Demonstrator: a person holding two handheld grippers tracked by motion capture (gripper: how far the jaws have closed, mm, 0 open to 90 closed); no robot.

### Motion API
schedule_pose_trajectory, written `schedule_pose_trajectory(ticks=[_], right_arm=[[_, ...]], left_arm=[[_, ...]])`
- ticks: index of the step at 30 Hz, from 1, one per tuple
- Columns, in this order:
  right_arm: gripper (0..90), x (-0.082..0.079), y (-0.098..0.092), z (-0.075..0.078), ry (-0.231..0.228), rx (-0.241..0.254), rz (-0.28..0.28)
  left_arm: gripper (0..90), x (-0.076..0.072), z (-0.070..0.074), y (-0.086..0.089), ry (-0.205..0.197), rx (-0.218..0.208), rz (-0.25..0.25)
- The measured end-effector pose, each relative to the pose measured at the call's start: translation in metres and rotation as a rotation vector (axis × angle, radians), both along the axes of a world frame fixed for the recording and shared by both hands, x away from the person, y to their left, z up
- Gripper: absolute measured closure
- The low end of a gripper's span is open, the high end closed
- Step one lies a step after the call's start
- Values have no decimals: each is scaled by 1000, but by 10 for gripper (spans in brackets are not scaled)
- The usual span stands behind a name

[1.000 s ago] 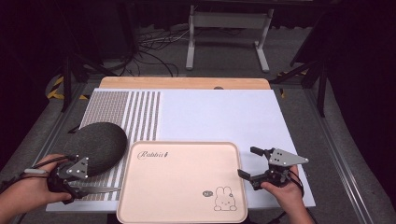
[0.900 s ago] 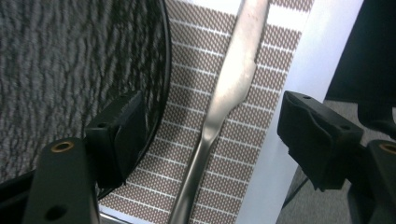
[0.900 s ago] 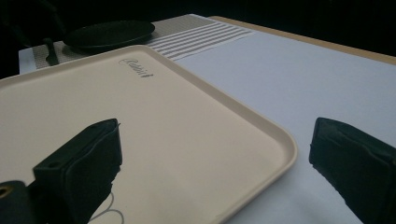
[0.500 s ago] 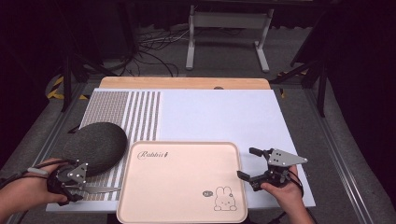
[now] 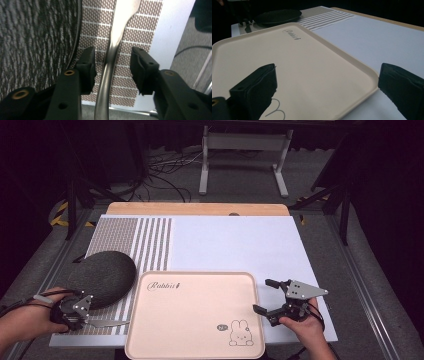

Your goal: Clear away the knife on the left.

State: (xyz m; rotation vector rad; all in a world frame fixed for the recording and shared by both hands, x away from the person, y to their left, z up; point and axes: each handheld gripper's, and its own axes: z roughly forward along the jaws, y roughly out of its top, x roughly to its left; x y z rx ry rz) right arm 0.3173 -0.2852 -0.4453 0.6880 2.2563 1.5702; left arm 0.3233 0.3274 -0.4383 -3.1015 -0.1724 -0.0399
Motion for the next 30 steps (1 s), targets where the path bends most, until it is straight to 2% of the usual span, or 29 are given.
schedule_pose_trajectory(ticks=[4, 8, 9, 11, 13, 14, 18, 20, 22, 23, 24, 29, 30], right_arm=[[31, 0, 0, 0, -1, -1, 3], [30, 0, 1, -1, 1, -11, 2], [30, 0, 1, -1, 2, -12, 3], [31, 0, 1, -1, 2, -14, 3], [31, 0, 1, -1, 2, -14, 4], [31, -1, 1, -1, 1, -14, 8], [31, 0, 2, -2, 2, -15, 11], [31, -1, 3, -2, 3, -18, 14], [31, -1, 3, -2, 4, -18, 15], [31, -1, 3, -2, 3, -17, 16], [30, -1, 3, -2, 3, -17, 17], [29, -1, 4, -2, 3, -16, 19], [30, -1, 4, -2, 3, -16, 19]], left_arm=[[613, -1, -3, -3, 21, 42, 2], [674, -1, -4, -6, 26, 72, -22], [703, 0, -3, -8, 11, 100, -45], [753, 0, -4, -8, 10, 95, -52], [790, 0, -4, -10, 9, 109, -71], [794, 0, -4, -11, 4, 122, -96], [795, -1, -5, -11, 2, 112, -110], [796, -1, -4, -12, 3, 128, -127], [798, -2, -6, -12, -10, 119, -132], [798, -2, -5, -13, 0, 130, -132], [799, -2, -5, -13, -9, 132, -130], [800, -1, -5, -12, -1, 122, -125], [800, -1, -5, -13, 3, 135, -123]])
